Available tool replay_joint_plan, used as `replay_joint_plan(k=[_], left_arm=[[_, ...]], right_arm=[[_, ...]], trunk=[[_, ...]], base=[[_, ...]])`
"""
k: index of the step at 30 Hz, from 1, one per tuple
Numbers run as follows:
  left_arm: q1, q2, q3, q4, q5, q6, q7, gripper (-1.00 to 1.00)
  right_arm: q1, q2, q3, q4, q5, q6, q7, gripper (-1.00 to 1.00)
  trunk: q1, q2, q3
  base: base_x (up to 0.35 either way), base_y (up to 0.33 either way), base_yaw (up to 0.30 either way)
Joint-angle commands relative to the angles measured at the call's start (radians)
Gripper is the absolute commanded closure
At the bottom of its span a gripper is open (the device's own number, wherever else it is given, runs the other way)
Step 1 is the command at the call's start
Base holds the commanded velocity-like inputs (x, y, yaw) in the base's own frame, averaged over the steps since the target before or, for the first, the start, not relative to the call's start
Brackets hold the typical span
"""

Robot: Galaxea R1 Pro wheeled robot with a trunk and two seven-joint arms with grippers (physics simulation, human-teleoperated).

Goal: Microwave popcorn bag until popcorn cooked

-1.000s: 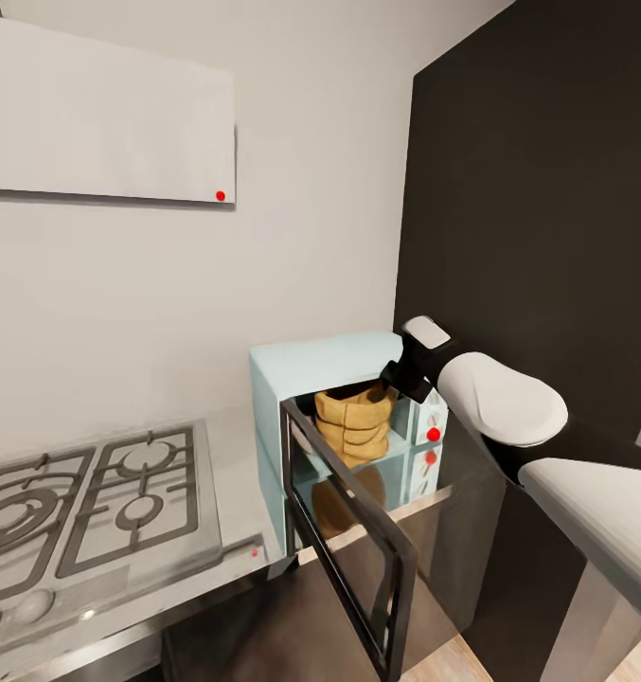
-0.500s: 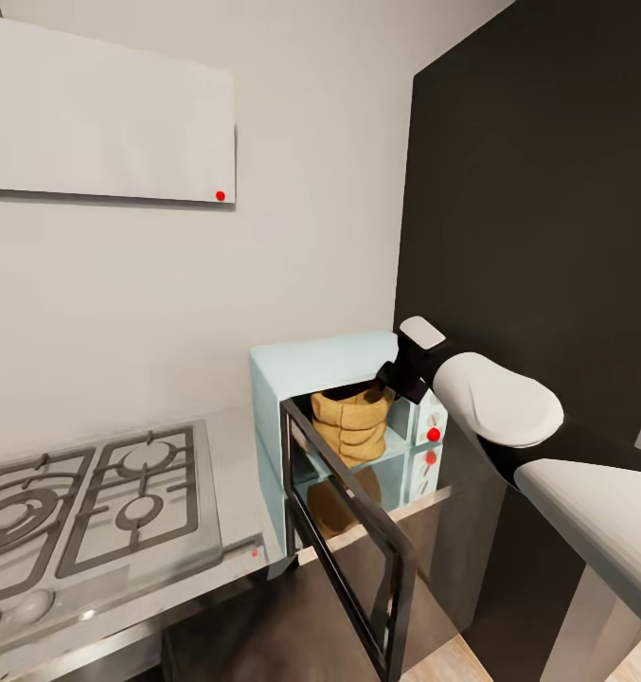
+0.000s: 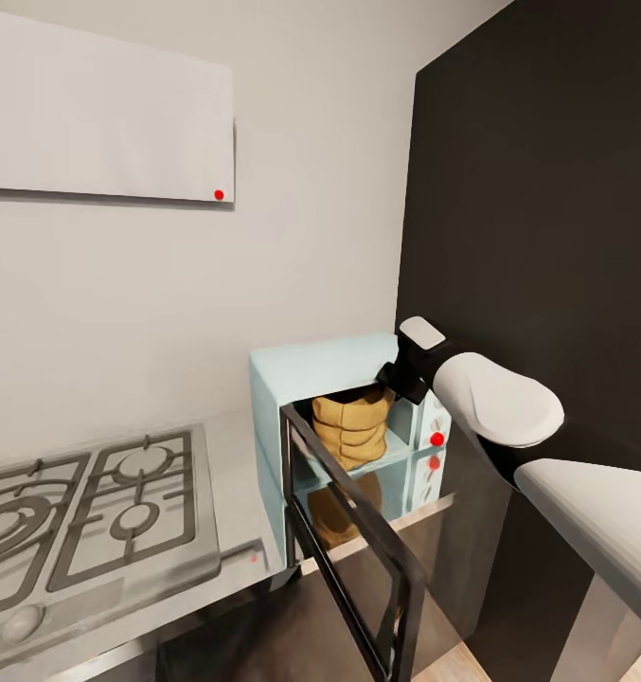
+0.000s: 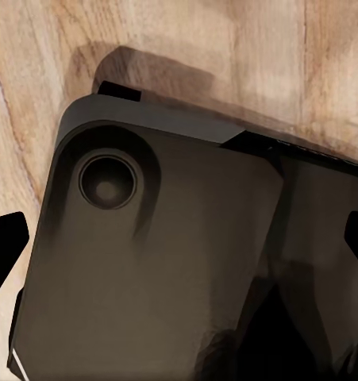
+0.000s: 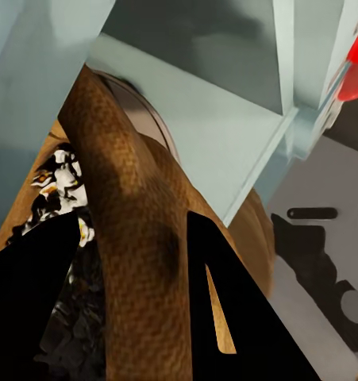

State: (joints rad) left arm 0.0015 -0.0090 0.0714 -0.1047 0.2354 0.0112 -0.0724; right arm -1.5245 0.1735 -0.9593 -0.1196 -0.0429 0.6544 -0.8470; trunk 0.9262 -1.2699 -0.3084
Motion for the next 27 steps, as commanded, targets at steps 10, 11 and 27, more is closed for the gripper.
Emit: replay_joint_plan(k=[10,11,27], left_arm=[[0.0,0.001,0.008,0.0,0.004,0.001,-0.003,-1.0],[0.0,0.001,0.008,0.0,0.004,0.001,-0.003,-1.0],[0.0,0.002,0.008,0.0,0.004,0.0,-0.003,-1.0]], right_arm=[[0.001,0.001,0.003,-0.002,-0.003,0.013,-0.007,1.0],[0.001,0.001,0.003,-0.002,-0.003,0.015,-0.008,1.0],[0.014,-0.006,0.002,-0.002,-0.012,0.005,-0.002,1.0]], trunk=[[0.0,0.0,-0.001],[0.0,0.0,-0.001],[0.0,0.0,-0.001]], base=[[0.0,0.0,0.0],[0.0,0.0,0.0],[0.0,0.0,0.0]])
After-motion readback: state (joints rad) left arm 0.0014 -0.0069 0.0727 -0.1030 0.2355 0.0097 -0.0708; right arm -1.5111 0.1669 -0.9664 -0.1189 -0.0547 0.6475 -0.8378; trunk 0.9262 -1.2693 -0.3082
